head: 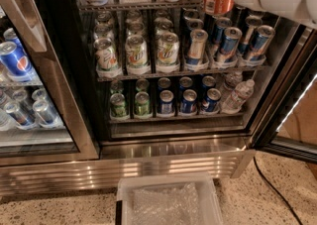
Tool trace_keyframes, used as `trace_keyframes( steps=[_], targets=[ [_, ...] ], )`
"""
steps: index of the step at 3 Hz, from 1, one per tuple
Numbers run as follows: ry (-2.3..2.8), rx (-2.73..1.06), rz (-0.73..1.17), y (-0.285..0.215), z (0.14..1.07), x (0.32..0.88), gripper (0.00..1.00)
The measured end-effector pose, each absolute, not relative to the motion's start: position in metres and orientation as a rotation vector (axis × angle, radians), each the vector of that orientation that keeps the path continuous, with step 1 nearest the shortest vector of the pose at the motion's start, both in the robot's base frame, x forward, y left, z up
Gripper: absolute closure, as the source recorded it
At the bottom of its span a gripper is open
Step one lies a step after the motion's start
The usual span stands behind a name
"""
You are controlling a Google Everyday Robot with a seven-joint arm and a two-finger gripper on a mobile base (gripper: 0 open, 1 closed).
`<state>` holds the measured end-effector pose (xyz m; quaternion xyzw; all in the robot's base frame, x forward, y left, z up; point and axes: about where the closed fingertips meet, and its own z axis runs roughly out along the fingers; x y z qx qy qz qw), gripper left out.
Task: Pick coke can from top shelf of fridge
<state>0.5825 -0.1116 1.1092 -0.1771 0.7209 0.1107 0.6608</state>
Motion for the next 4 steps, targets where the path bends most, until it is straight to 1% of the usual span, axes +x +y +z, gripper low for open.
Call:
trace_keyframes(
  steps=[2, 3, 4],
  targets=[
    [1.774, -0.404, 0.363, -0.105, 1.061, 0.545, 1.00],
    [1.812, -0.473, 0.435, -0.083, 1.053, 0.522, 1.00],
    [1.813, -0.473, 0.436, -0.083, 1.053, 0.522, 1.00]
  ],
)
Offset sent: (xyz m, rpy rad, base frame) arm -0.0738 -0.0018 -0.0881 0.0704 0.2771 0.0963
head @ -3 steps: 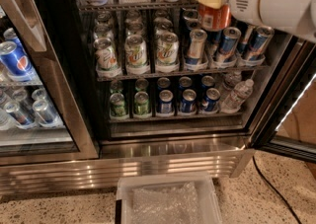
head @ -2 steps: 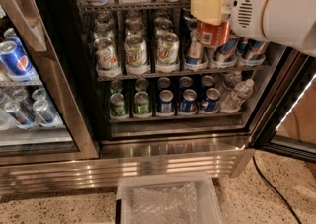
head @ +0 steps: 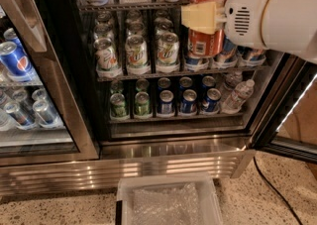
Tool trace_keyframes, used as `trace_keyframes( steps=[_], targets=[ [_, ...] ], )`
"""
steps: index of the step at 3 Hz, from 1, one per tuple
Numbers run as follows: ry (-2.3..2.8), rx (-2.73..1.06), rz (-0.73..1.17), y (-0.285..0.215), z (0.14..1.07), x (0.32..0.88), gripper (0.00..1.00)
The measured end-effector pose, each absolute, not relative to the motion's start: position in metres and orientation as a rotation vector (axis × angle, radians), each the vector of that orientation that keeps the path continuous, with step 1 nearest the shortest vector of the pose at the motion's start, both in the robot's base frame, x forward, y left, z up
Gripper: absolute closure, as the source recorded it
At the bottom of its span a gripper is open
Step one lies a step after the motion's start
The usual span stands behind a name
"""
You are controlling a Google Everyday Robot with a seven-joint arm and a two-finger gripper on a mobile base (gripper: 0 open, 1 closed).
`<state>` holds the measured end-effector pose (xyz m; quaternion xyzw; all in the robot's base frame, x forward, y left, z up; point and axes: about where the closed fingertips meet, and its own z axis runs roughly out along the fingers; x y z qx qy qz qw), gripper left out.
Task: Pick coke can from top shelf of fridge
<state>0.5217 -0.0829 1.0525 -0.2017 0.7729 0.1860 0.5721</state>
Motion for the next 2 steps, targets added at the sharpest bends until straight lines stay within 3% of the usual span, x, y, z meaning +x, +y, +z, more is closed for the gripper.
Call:
trace_keyframes(
  steps=[2],
  targets=[
    [1.833, -0.519, 0.568, -0.052, 1.024, 0.506, 1.00]
  ],
)
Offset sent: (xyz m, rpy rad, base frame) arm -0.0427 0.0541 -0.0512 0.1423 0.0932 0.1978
